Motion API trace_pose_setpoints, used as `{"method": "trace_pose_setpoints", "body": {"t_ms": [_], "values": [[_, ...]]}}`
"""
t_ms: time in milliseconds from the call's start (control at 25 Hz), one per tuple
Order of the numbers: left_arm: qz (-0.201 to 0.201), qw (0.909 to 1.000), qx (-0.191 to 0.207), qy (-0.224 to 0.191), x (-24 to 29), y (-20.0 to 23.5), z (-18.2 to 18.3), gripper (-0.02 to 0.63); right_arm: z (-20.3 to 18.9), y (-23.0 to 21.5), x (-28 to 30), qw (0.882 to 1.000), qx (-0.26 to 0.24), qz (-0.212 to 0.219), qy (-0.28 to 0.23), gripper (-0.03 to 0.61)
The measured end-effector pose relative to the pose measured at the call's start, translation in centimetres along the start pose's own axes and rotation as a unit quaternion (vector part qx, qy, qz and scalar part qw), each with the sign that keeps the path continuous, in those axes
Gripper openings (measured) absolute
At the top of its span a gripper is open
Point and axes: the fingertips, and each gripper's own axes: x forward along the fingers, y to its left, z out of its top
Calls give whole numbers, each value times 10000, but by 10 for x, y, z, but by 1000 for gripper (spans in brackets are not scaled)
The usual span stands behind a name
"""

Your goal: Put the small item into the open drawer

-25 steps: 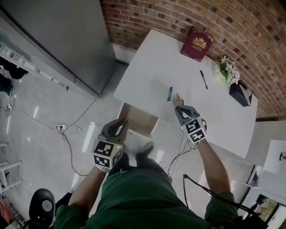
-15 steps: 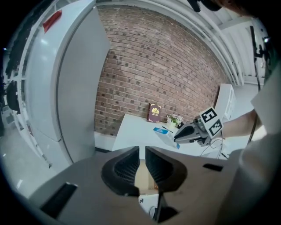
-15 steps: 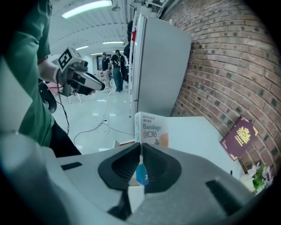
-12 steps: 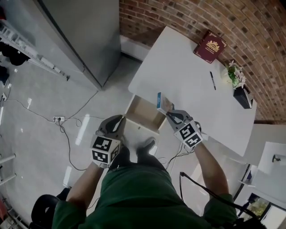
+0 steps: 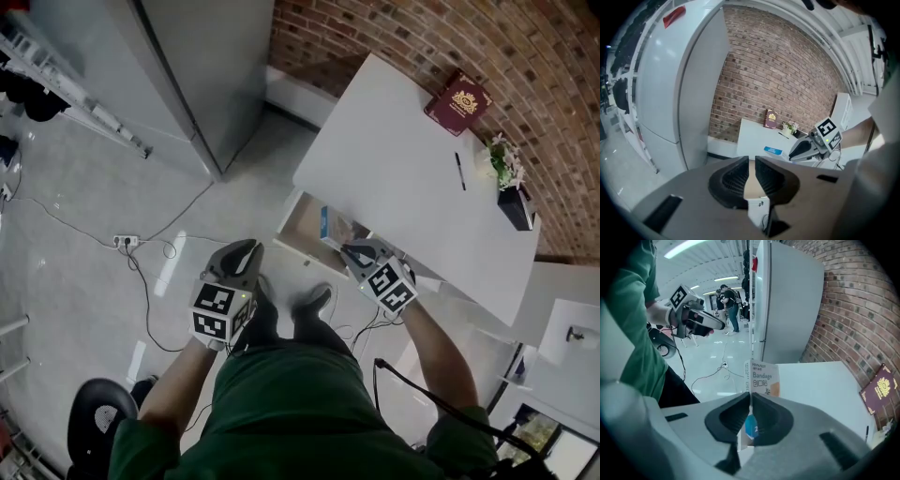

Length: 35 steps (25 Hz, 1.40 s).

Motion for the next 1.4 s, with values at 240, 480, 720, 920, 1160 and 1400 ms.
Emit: {"method": "trace_pose_setpoints", "body": {"t_ms": [240,480,720,920,1160,1400], "values": [[-44,9998,-108,149,-3,11,-16,35,-10,14,33,9993,52,212,318,25],[55,9994,-225,249,4,12,-35,35,-40,19,72,9973,194,400,588,25],[277,9979,-348,460,15,3,-52,35,-71,16,115,9952,170,506,814,25],[409,9963,-442,621,28,-3,-60,35,-94,10,147,9930,144,609,1000,25],[455,9930,-627,888,36,-10,-82,35,-116,5,187,9897,146,728,1222,25],[621,9892,-804,1054,37,-4,-104,35,-129,2,225,9860,61,839,1441,25]]}}
